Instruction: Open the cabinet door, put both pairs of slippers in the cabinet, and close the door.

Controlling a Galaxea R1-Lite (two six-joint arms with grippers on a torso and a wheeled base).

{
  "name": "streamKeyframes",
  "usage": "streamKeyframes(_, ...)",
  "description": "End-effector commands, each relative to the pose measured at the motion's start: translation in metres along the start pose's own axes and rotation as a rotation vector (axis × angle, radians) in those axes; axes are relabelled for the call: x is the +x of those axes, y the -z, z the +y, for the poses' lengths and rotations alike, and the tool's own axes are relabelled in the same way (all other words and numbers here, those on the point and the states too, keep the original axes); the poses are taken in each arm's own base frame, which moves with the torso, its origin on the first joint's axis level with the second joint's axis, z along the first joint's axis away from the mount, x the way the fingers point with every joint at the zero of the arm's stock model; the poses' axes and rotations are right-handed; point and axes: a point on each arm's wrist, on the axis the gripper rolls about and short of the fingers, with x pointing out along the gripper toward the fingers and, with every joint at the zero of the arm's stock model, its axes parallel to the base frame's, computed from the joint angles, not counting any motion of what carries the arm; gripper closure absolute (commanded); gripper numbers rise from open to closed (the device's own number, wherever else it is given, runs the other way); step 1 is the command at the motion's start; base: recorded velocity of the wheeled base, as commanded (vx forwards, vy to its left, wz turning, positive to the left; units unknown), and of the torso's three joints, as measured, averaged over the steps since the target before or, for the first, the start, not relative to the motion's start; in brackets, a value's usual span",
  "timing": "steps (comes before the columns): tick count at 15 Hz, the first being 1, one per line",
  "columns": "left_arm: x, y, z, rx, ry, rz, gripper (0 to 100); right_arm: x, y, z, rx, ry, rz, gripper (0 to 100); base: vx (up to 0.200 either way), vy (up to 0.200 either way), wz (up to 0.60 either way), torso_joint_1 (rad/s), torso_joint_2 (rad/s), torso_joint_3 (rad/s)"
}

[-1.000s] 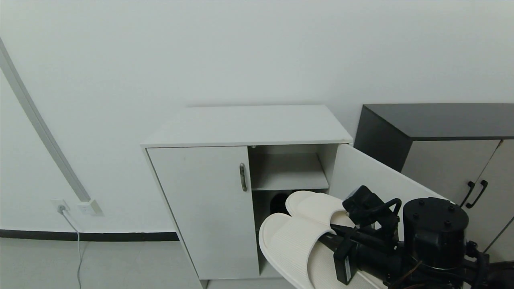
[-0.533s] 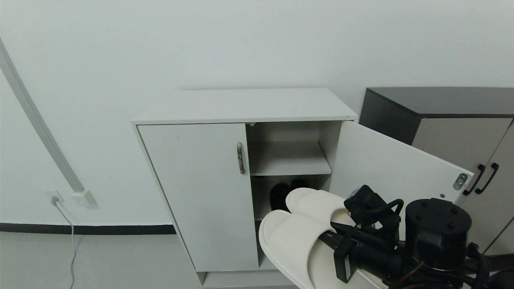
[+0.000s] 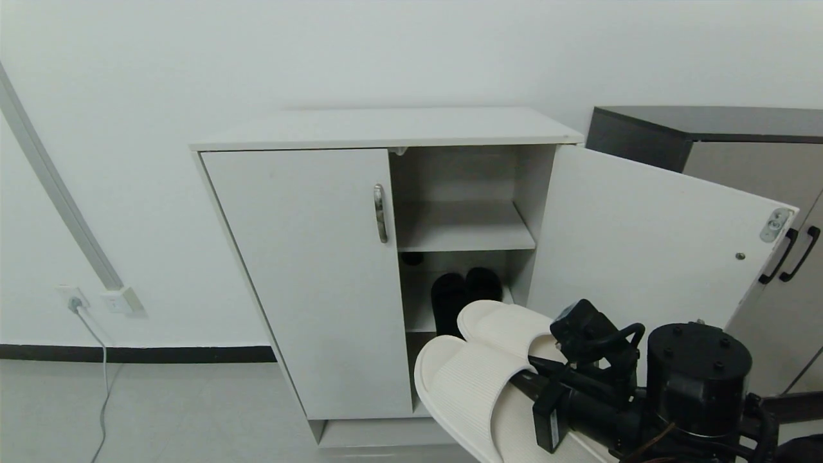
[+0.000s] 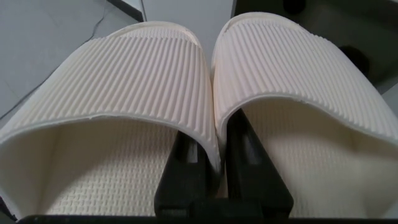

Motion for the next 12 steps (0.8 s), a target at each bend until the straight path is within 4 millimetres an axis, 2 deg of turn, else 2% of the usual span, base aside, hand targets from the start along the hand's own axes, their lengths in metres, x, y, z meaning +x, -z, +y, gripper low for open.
streamKeyframes(1,0.0,0.0,0.0,0.0,0.0,0.001,100,0.003,0.006,0.0,0.0,0.0,0.02,100,0.0,0.0,0.0,-0.041,0.43,0.393)
streamKeyframes(3,0.0,0.0,0.0,0.0,0.0,0.001,100,0.005,0.009,0.0,-0.001,0.001,0.026,100,0.0,0.0,0.0,-0.017,0.3,0.256)
streamKeyframes(8,0.0,0.0,0.0,-0.002,0.0,0.001,100,0.01,0.016,0.0,-0.003,0.004,0.036,100,0.0,0.0,0.0,-0.01,0.05,0.058)
streamKeyframes(10,0.0,0.0,0.0,-0.002,0.0,0.001,100,0.021,0.024,0.0,-0.019,0.013,0.023,100,0.0,0.0,0.0,-0.004,0.04,0.038)
streamKeyframes(12,0.0,0.0,0.0,-0.002,0.002,0.001,100,0.041,0.024,0.002,-0.012,0.156,-0.001,100,0.0,0.0,0.0,0.0,0.0,0.0)
